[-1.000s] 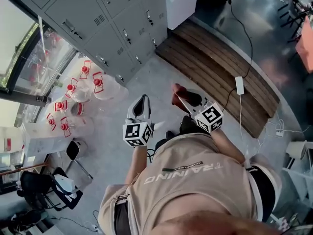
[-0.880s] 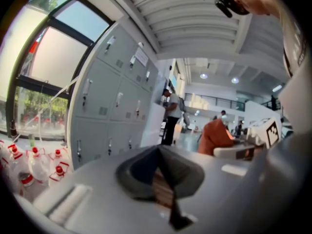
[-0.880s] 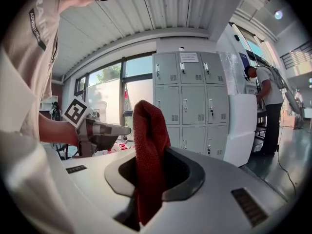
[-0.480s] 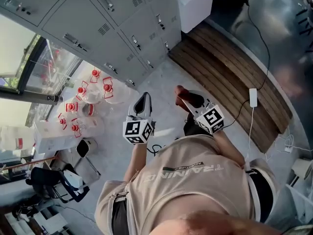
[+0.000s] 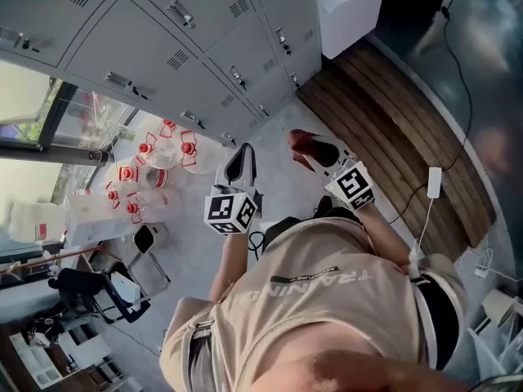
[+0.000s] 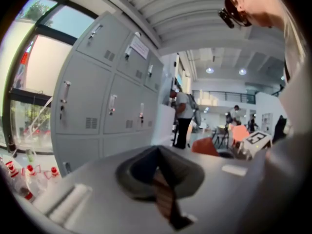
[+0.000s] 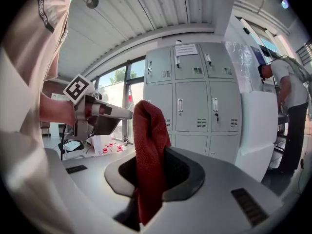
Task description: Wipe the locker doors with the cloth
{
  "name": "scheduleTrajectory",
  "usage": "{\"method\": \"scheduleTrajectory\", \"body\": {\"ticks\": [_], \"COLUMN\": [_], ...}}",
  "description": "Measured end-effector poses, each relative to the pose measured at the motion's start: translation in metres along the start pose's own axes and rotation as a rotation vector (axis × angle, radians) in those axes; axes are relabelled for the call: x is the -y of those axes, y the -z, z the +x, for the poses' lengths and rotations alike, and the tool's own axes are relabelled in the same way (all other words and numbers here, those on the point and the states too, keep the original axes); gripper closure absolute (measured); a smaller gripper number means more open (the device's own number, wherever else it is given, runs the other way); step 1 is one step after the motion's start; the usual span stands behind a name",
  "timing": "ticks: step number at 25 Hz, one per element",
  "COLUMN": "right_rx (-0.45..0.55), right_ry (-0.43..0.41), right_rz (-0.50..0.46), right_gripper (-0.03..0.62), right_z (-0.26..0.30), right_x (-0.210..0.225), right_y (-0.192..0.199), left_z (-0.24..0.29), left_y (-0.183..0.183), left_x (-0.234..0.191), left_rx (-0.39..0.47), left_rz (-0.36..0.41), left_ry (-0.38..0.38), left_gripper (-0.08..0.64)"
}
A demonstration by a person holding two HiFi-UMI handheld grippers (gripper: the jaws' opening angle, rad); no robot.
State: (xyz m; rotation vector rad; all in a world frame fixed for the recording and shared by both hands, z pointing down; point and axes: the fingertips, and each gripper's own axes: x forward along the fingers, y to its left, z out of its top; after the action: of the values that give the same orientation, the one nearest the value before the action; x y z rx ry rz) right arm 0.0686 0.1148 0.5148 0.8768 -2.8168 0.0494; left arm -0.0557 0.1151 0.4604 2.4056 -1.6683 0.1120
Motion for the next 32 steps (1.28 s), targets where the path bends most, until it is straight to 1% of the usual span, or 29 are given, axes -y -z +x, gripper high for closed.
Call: {"method": "scheduleTrajectory", "body": {"ticks": [2,5,7,9,13,16,18,21,27,30,32], "right_rx": [-0.019,-0.039,-0.015,-0.01,-0.03,-0.029,-0.023,-0.03,-0.037,-0.063,-0.073], "right_ry": [-0.02,-0.016,-0.022,-0.029,0.004,0.032,0.043,0.049,-0.006,-0.05,-0.074], "right_rz": [-0.002,0.05,0.065,0.054,0.027,0.023,0.0,-0.016,-0.029,-0.045,-0.076], "right_gripper": [0.526,0.526,0.526,0.526,0.526,0.526,0.526,0.526,0.526,0.526,0.526], "right_z": [0.007,0.023,0.04,0.053,0.073,0.093,0.11,0.142,0.214,0.233,0.245], "right_x": [0.007,0.016,0.02,0.026,0.055,0.072,0.08,0.087,0.074,0.071,0.078], "right_y": [0.005,0.013,0.003,-0.004,-0.015,-0.034,-0.047,-0.054,-0.059,-0.059,-0.061], "left_z": [0.008,0.015,0.023,0.037,0.075,0.096,0.106,0.115,0.129,0.138,0.147], "left_y": [0.003,0.006,0.006,0.004,-0.012,-0.038,-0.053,-0.063,-0.064,-0.062,-0.065], "left_x": [-0.006,-0.017,-0.032,-0.045,-0.058,-0.073,-0.091,-0.121,-0.186,-0.201,-0.209], "left_rx": [-0.001,-0.01,-0.022,-0.021,0.016,0.055,0.074,0.095,0.093,0.084,0.081], "left_rz": [-0.021,-0.031,-0.023,-0.029,-0.037,0.002,0.031,0.034,0.018,-0.011,-0.011], "left_ry": [-0.025,-0.044,-0.055,-0.056,-0.01,0.029,0.033,0.028,-0.001,-0.016,-0.023], "left_gripper": [0.554,0.554,0.554,0.554,0.554,0.554,0.554,0.554,0.554,0.554,0.554]}}
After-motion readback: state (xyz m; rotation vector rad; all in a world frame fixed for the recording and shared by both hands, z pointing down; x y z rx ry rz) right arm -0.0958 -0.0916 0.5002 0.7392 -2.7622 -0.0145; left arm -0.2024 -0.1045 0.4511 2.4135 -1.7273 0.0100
